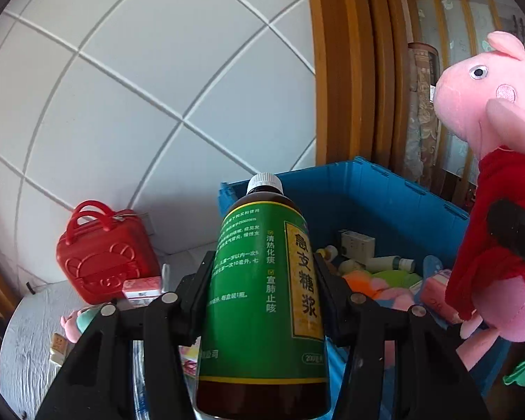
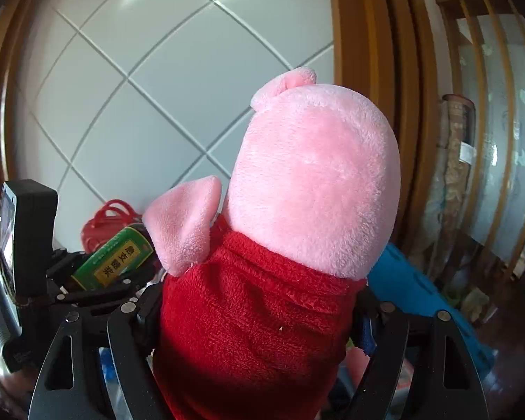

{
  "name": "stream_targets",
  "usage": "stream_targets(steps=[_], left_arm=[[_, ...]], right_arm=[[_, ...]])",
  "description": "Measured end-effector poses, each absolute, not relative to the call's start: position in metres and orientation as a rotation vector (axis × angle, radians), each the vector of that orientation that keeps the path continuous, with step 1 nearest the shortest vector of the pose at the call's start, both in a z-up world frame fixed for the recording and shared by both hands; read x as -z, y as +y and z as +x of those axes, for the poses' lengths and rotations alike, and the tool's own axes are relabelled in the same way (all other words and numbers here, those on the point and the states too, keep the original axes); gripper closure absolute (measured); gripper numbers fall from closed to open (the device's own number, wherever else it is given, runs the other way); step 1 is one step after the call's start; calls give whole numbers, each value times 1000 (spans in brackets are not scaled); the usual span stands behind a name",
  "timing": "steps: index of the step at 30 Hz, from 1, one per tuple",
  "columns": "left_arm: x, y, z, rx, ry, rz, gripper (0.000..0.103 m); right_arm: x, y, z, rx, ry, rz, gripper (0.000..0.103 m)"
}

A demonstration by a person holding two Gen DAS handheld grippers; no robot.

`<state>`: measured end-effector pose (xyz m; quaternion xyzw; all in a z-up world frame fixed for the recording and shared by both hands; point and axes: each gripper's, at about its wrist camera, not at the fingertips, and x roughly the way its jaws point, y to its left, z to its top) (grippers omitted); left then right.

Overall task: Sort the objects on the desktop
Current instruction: 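Open both tools to drop the syrup bottle and plush pig into the crate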

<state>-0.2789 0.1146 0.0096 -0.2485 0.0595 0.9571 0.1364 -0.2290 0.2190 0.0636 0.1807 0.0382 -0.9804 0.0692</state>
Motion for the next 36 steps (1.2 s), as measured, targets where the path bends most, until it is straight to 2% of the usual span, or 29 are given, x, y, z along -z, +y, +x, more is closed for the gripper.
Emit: stream_targets(steps=[6,12,14,15,21,25,28,36], left_arm=[[-11,182,-310,-2719,198,-827,52],[-5,216,-326,-2686,236,-902,52],[-4,222,-325,-2693,268,-897,43],[-5,224,-323,-2705,282,-883,35],[-6,229,-317,-2692,297,-892,33],[-3,229,-313,-2680,306,-910,33],[-1,229,-313,-2684,313,-922,33],[0,220,-307,-2684,276,-928,33]], right_arm=[[-59,270,-274,2984,132,618,21],[-44,302,-306,2978,109,684,21],[-42,312,-309,2975,103,692,21],[-43,313,-309,2976,103,696,21],[-42,323,-321,2975,109,720,21],[-40,325,-329,2971,132,738,14],[-42,323,-326,2987,148,730,0],[-47,317,-294,3020,199,722,0]])
